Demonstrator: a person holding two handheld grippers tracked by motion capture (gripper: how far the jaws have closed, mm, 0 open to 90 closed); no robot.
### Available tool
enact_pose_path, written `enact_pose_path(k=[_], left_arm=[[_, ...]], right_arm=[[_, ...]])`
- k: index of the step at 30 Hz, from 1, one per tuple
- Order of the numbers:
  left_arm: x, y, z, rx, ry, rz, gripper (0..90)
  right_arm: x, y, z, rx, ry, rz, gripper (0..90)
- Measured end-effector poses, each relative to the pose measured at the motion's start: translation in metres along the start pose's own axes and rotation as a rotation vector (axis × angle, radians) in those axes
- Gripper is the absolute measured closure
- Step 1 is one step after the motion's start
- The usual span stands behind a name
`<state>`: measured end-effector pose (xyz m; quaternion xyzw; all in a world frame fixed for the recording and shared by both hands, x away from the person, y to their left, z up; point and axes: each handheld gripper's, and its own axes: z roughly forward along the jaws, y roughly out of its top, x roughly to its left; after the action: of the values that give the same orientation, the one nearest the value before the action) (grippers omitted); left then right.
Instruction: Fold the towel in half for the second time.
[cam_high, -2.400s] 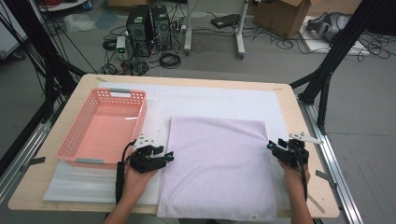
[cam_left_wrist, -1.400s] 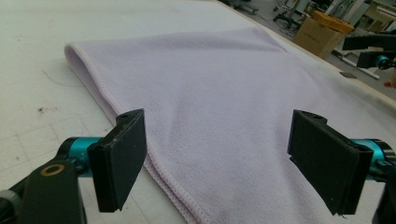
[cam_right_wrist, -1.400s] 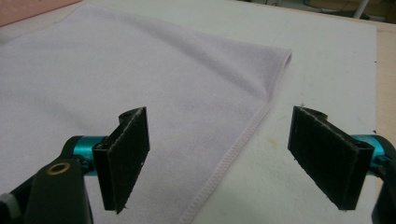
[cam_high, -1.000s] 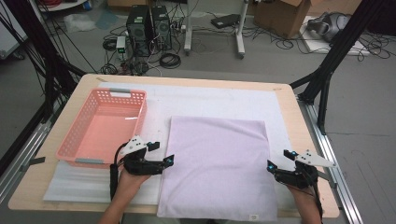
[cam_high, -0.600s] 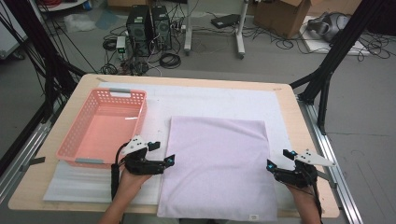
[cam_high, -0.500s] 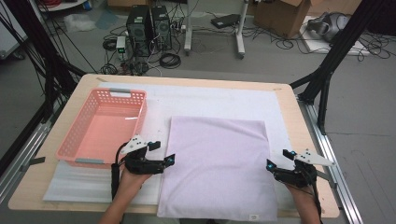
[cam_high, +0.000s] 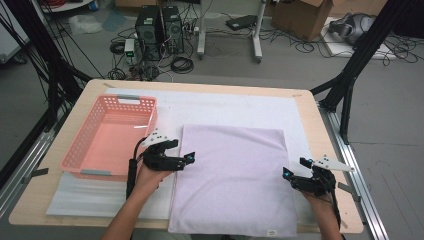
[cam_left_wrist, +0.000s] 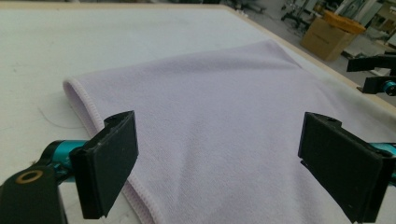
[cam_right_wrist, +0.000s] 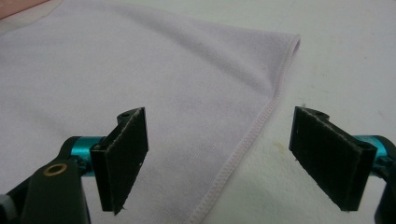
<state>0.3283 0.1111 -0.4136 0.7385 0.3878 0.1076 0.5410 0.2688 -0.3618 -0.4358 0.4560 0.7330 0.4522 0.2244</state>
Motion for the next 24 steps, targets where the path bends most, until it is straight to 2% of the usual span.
enact_pose_path(k=[2, 5, 7, 8, 9, 10, 11, 13, 16, 19, 22, 24], left_arm=[[0.003, 0.007, 0.008, 0.027, 0.026, -0.002, 13.0], [0.008, 0.013, 0.020, 0.042, 0.064, -0.010, 15.7], [0.014, 0.016, 0.028, 0.049, 0.101, -0.031, 18.9], [0.018, 0.016, 0.031, 0.035, 0.104, -0.048, 19.9], [0.023, 0.016, 0.033, 0.030, 0.087, -0.071, 20.5], [0.027, 0.016, 0.037, 0.046, 0.103, -0.080, 20.5], [0.030, 0.016, 0.041, 0.058, 0.128, -0.083, 21.3], [0.037, 0.017, 0.048, 0.083, 0.150, -0.085, 22.3], [0.045, 0.020, 0.056, 0.090, 0.169, -0.098, 26.2], [0.051, 0.022, 0.064, 0.090, 0.186, -0.132, 26.5], [0.056, 0.022, 0.072, 0.112, 0.211, -0.126, 28.1], [0.060, 0.020, 0.075, 0.107, 0.225, -0.132, 29.8]], right_arm=[[-0.002, 0.002, 0.003, 0.001, 0.004, 0.001, 18.4], [-0.003, 0.006, 0.008, 0.012, 0.009, 0.016, 18.4], [-0.006, 0.008, 0.013, 0.019, 0.018, 0.019, 18.4], [-0.007, 0.009, 0.015, 0.023, 0.019, 0.024, 18.4], [-0.009, 0.011, 0.018, 0.029, 0.023, 0.026, 18.4], [-0.011, 0.013, 0.021, 0.036, 0.022, 0.021, 18.4], [-0.012, 0.015, 0.025, 0.041, 0.023, 0.023, 18.4], [-0.017, 0.021, 0.031, 0.055, 0.020, 0.036, 18.4], [-0.025, 0.030, 0.042, 0.076, 0.008, 0.043, 18.4], [-0.035, 0.037, 0.052, 0.095, 0.000, 0.083, 18.6], [-0.044, 0.043, 0.060, 0.115, -0.023, 0.101, 19.1], [-0.049, 0.047, 0.067, 0.133, -0.020, 0.117, 19.8]])
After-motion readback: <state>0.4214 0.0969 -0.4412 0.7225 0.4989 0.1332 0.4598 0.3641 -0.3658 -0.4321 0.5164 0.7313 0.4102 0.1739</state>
